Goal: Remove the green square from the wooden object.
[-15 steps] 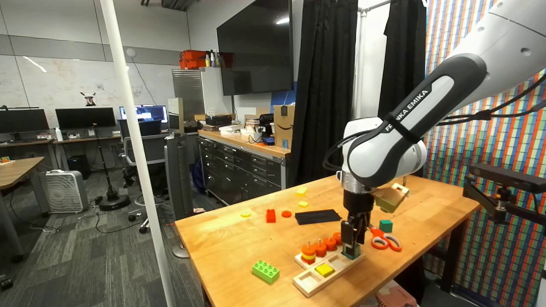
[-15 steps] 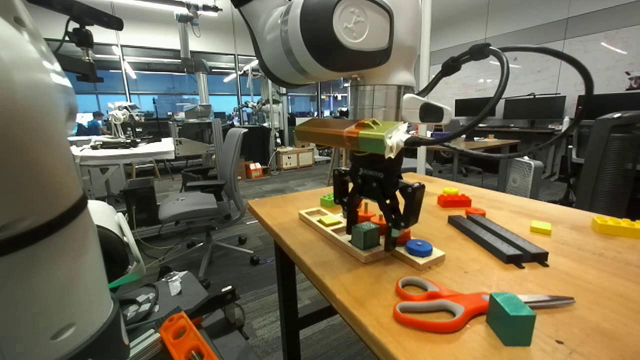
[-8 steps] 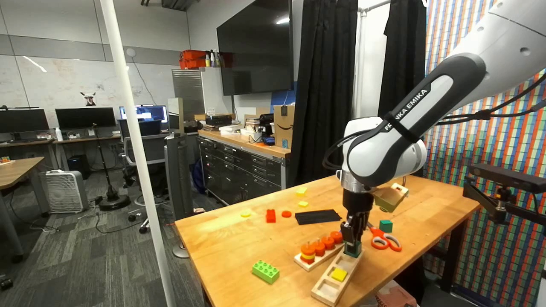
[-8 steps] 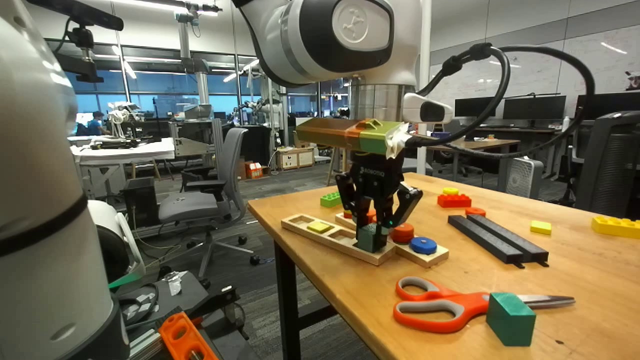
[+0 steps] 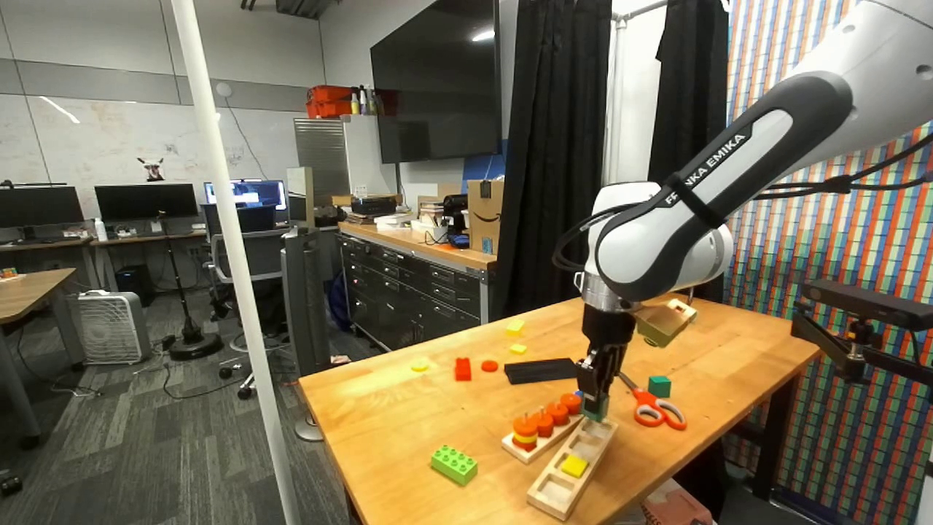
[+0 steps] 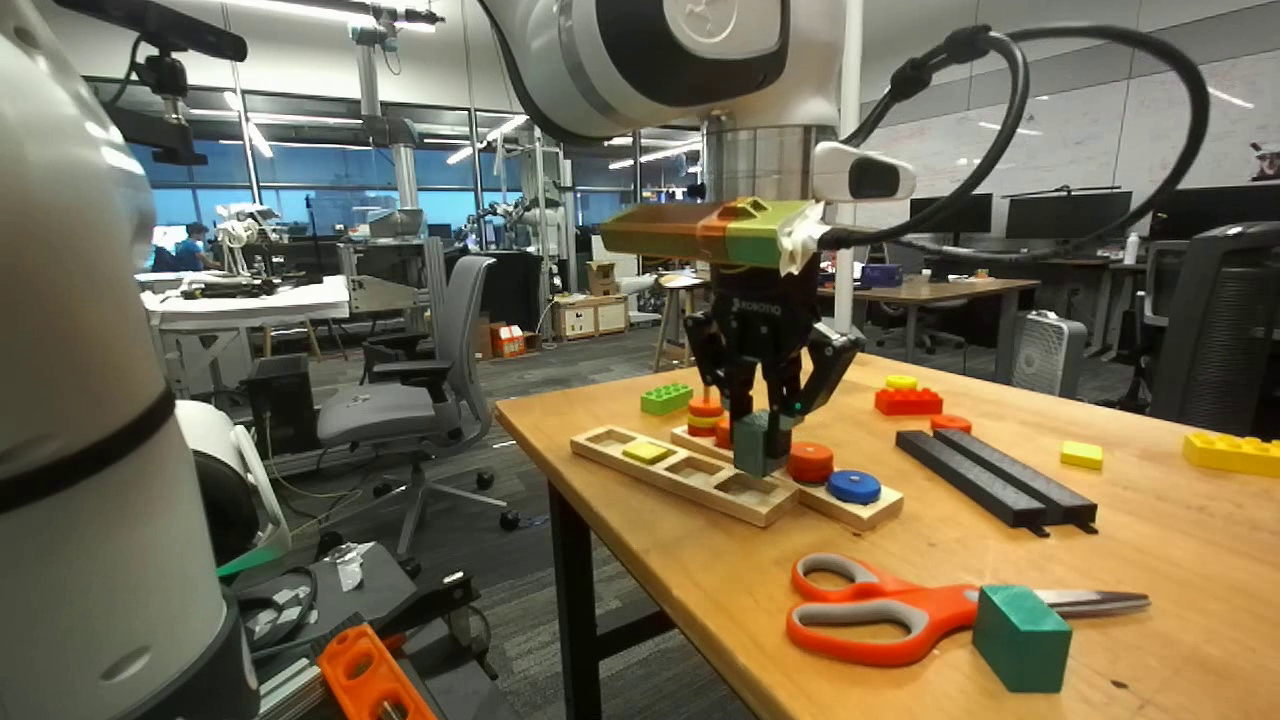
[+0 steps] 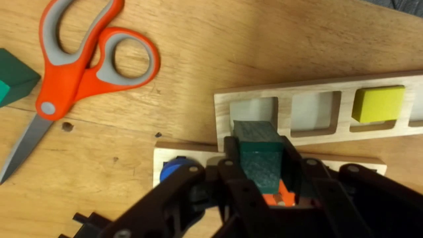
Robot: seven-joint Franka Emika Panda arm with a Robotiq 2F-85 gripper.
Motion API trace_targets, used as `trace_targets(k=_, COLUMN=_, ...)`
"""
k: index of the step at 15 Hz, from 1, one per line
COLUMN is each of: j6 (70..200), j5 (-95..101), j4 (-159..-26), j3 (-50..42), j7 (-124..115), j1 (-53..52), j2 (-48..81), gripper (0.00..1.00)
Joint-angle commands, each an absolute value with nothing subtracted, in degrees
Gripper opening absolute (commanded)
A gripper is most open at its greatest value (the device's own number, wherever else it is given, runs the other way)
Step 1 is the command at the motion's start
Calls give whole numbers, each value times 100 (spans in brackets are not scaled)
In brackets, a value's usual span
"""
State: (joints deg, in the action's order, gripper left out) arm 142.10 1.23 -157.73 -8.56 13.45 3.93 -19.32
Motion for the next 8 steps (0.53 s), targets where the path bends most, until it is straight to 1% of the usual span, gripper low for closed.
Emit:
trace_targets(k=1, j6=13966, j5=214, j4=-15762, j3=-785, j7=1003, j1=581, j2=-2635, gripper=21)
trace_targets(k=5, j6=14123, j5=280, j4=-15645, j3=-797, j7=394, j1=992, j2=-3135, gripper=21)
trace_targets(k=8, j6=14433, j5=168, j4=-15052, j3=-1010, j7=114, j1=1310, j2=-2553, gripper=21)
